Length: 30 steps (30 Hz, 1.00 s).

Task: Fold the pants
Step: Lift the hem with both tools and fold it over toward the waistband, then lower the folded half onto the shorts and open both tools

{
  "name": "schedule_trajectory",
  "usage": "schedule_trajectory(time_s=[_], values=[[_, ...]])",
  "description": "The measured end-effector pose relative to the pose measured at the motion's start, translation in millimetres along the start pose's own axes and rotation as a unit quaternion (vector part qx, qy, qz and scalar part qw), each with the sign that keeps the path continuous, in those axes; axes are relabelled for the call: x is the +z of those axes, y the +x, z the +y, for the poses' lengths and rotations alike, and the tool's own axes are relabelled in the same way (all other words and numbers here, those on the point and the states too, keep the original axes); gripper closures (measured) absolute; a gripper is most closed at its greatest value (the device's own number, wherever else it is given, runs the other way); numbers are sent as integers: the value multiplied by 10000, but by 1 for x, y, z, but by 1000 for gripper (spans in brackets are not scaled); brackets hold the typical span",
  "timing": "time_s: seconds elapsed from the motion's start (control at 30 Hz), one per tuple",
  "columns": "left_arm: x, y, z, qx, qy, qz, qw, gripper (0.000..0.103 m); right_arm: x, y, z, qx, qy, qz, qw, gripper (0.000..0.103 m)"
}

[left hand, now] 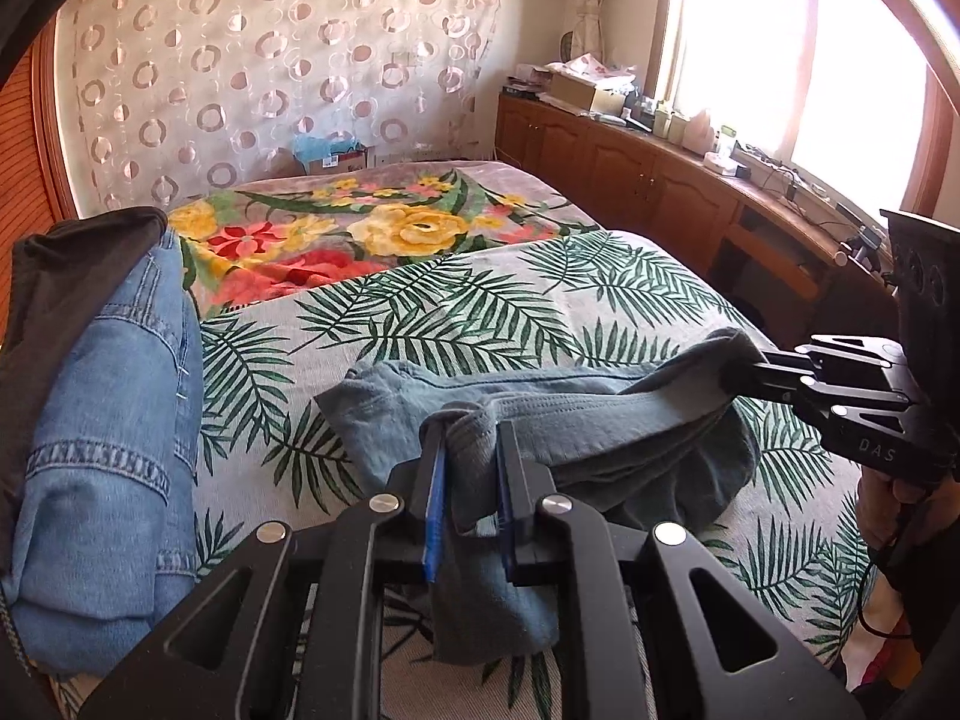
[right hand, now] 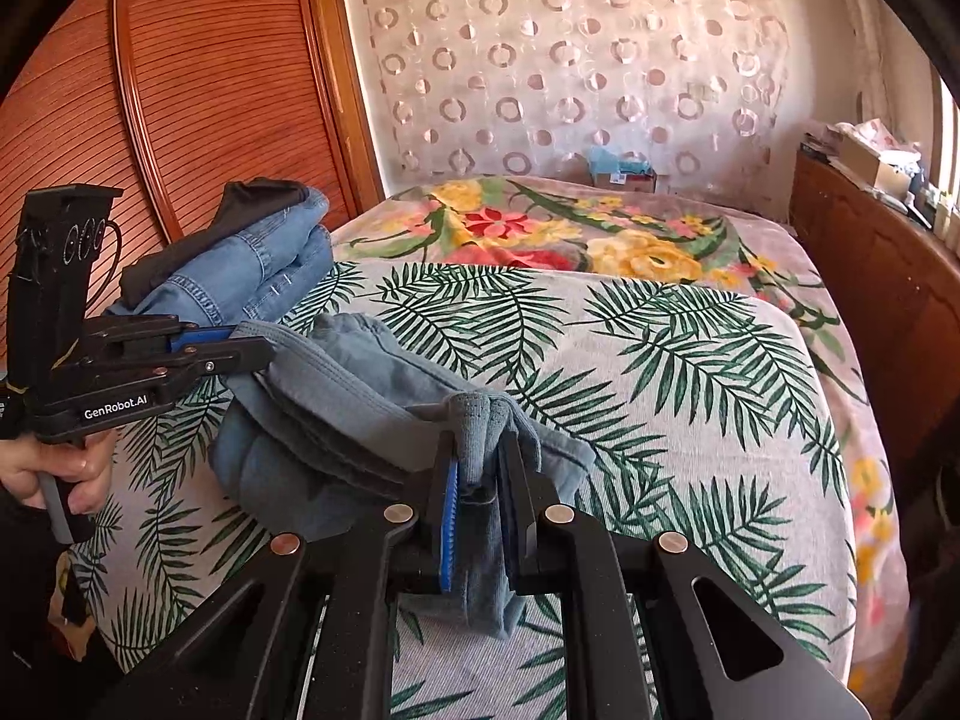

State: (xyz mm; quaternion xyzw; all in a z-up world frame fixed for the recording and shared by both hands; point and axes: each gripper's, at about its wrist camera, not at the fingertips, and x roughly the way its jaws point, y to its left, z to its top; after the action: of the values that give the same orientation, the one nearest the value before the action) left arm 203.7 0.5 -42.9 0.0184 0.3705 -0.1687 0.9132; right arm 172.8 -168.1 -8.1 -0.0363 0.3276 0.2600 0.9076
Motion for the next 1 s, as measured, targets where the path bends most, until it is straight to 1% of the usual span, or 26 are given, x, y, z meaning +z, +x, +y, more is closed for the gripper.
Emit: schedule_trajectory(time_s=[0.13,0.33,0.47,0.53,0.6,0.67,0.7,0.73,0.8,1.0], values=[[6,9,5,10,-21,29,10000,87,3,8,-2,18,38,-3,10000,91],[7,25,9,28,-34,148,9999,87,2,24,-9,0,87,162,9998,91],[7,27,11,-3,-85,199,9998,87,6,31,-12,14,185,238,9995,91],[7,27,12,-13,-122,215,9997,85,10,33,-14,48,240,254,9994,84],[7,24,12,43,-134,209,9997,81,11,28,-15,-8,252,214,9995,81],[7,20,12,169,-118,195,9996,74,13,23,-15,-100,235,151,9996,77],[7,17,12,207,-112,174,9996,68,12,19,-16,-147,228,117,9996,75],[6,14,13,222,-109,155,9996,60,12,16,-16,-156,214,93,9996,74],[3,9,14,181,-101,128,9997,54,10,11,-18,-130,187,100,9997,73],[-10,12,13,225,34,335,9992,53,-1,6,-17,-180,-1,265,9995,65]])
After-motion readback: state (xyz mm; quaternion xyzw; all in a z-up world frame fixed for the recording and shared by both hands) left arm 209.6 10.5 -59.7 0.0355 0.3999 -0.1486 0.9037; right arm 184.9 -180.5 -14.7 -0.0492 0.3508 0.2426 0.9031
